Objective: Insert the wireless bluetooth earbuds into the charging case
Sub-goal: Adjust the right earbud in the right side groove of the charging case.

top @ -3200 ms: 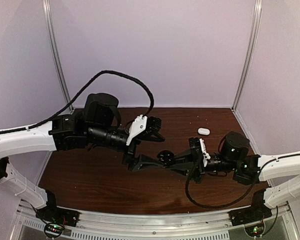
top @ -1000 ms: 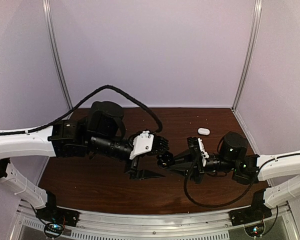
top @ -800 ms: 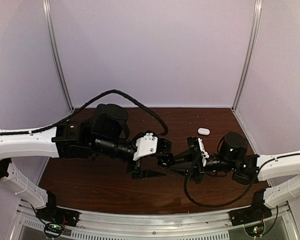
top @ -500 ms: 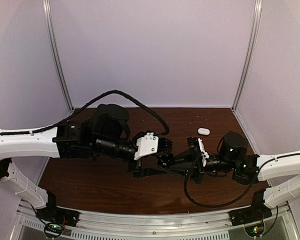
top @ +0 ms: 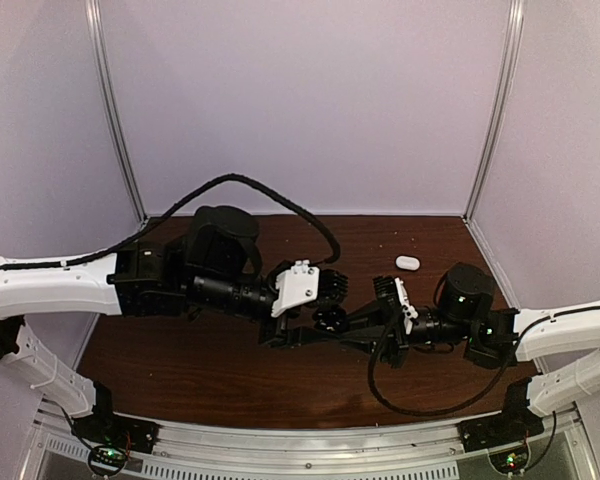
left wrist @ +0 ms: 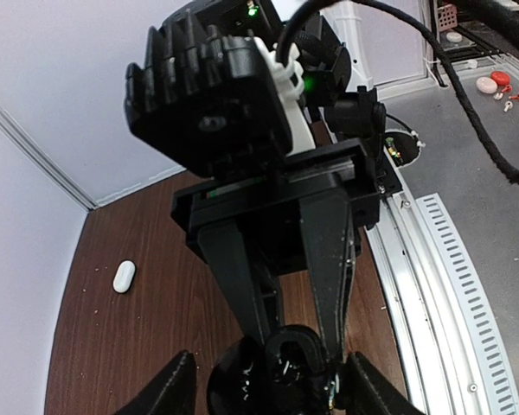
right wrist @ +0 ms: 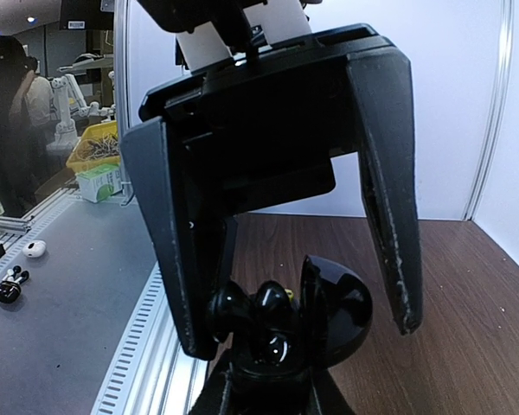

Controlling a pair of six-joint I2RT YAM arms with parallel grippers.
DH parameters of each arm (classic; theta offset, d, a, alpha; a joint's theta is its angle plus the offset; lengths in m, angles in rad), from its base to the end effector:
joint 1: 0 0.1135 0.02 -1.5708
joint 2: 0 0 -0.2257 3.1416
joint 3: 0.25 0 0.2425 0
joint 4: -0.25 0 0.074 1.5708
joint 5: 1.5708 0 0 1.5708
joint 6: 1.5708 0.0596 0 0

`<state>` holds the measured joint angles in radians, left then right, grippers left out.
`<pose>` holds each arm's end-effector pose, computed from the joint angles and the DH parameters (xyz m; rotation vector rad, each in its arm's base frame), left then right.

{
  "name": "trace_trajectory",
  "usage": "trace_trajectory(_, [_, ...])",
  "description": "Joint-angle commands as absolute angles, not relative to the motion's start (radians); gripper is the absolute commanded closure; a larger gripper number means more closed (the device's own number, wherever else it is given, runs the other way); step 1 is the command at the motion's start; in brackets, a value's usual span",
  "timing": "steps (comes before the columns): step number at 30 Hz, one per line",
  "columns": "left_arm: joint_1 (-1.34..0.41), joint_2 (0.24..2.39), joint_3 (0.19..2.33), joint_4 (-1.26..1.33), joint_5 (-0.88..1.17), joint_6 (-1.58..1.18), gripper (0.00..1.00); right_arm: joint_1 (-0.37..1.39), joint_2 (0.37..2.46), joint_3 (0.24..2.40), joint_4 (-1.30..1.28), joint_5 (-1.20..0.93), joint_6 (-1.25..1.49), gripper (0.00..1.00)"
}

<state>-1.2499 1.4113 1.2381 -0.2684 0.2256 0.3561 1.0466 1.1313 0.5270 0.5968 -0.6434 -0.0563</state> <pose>0.0963 -0.3319 0.2985 1.6051 1.3415 -0.7843 0.1057 0.2543 0.2327 -1.3227 1.1139 1.2557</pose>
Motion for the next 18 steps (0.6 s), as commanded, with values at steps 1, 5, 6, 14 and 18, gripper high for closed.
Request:
trace_trajectory(1, [-1.253,1.427,1.271,-0.195,0.237,0.319,0.42,1.048,1.116,0.553,0.604,-0.658,-0.064,1.00])
trace_trajectory(5, [-1.252,1.436,1.272,-0.178,0.236,0.298,0.44,1.049,1.114,0.553,0.603,-0.658,-0.064,1.00])
trace_trajectory(6, [-1.251,1.436,1.271,-0.173,0.233,0.291,0.44,1.049,1.114,0.554,0.604,-0.659,-0.064,1.00])
trace_trajectory(14, [-1.229,1.439,1.257,-0.122,0.247,0.226,0.46,1.052,1.105,0.552,0.600,-0.655,-0.070,1.00])
trace_trajectory(18, [-1.220,1.447,1.248,-0.095,0.247,0.177,0.46,1.055,1.095,0.550,0.601,-0.643,-0.073,1.00])
